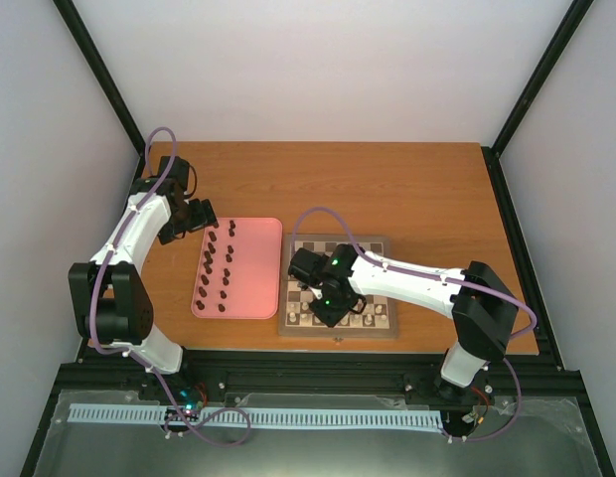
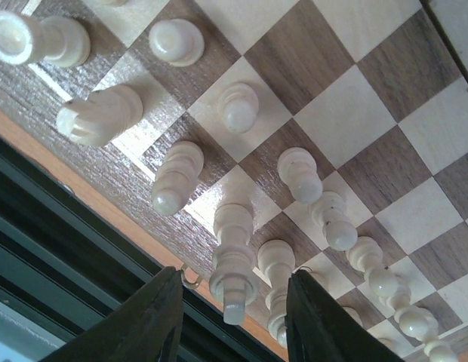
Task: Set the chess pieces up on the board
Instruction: Reset both arms
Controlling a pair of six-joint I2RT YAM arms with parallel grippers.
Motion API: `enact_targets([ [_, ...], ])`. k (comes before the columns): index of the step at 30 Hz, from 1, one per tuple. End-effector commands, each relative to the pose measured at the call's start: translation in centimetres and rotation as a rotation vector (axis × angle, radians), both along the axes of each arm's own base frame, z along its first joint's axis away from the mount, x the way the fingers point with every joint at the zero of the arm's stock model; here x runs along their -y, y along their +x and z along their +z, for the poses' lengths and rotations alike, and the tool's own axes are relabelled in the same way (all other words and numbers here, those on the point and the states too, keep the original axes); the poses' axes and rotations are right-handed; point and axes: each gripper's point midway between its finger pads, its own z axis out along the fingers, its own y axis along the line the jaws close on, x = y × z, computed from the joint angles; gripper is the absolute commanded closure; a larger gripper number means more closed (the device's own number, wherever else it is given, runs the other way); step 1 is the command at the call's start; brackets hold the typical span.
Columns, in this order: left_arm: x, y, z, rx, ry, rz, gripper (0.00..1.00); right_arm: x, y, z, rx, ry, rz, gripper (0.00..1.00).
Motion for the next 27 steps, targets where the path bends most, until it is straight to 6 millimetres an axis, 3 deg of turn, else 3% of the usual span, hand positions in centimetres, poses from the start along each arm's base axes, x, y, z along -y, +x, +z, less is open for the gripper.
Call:
enact_targets([
  [1,0.1,0.8,0.7,0.030,0.002,-0.010,0.00,-0.2,0.7,1.0,0.055,0.016,-0.016,0.59],
  [7,0.1,1.0,1.3,0.037,0.006,-0.011,0.00,-1.0,1.3,1.9,0.090,0.055,0.000,0.59],
  [16,-0.1,1.1,2.3,0.057,0.011,-0.008,0.00,-3.0,3.9,6.8,0.229,0.145,0.007,0.50],
  [18,-0.1,1.1,2.6,0.063,0.013,-0.009,0.00,-3.0,4.3,7.4,0.254,0.143,0.004,0.43],
  [20,-0.1,1.0,3.0,0.070,0.012,-0.008,0.00,-3.0,4.8,8.1,0.281,0.142,-0.004,0.22],
  [21,-0.1,1.0,3.2,0.077,0.014,-0.008,0.00,-3.1,5.2,8.5,0.301,0.147,-0.010,0.06],
  [22,-0.1,0.9,3.4,0.080,0.014,-0.006,0.00,-3.1,5.5,8.9,0.316,0.148,-0.018,0.01],
  [27,-0.3,0.5,4.3,0.096,0.022,-0.002,0.00,-3.0,7.0,10.4,0.373,0.158,-0.076,0.00],
])
